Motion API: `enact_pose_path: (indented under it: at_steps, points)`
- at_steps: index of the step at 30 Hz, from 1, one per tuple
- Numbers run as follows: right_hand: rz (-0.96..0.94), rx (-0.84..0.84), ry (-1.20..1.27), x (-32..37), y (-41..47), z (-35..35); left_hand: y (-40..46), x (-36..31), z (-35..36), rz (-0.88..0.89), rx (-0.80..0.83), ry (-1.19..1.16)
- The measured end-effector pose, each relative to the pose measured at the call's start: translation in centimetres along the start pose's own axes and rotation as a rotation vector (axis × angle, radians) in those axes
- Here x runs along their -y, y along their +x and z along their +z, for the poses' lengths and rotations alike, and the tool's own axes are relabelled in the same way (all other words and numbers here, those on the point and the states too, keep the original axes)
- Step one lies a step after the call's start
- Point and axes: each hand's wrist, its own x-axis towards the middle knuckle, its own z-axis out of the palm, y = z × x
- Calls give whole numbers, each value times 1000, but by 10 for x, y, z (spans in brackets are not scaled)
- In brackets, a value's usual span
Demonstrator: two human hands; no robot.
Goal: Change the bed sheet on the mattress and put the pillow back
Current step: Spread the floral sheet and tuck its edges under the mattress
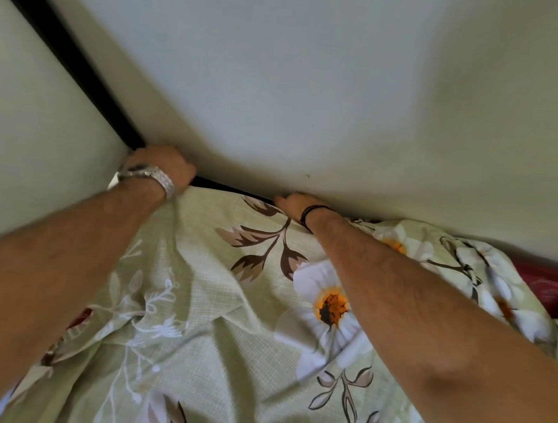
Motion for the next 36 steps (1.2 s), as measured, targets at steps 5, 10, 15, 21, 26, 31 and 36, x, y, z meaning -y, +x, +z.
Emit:
enact_pose_path:
  at_steps: [5, 10, 15, 21, 26, 31, 36]
  points:
    - [112, -76, -100, 11, -25, -12, -99, -28, 71, 242, -292, -117]
    - [-62, -260, 60, -19, -76, -7, -99, -23, 93, 187, -345, -69]
    - [-308, -481, 19, -124, -135, -4, -111, -45, 82, 66, -327, 8]
    - [-36, -871, 16, -300, -192, -17, -191, -203, 93, 576, -332, -163]
    - [183, -849, 62, -412, -224, -39, -276, -375, 154, 666, -202, -249]
    - [99, -750, 130, -460, -218, -73, -302, -415, 204, 502, -230, -36]
    - [78, -561, 253, -471, -205, -83, -299, -423, 210, 441, -294, 22]
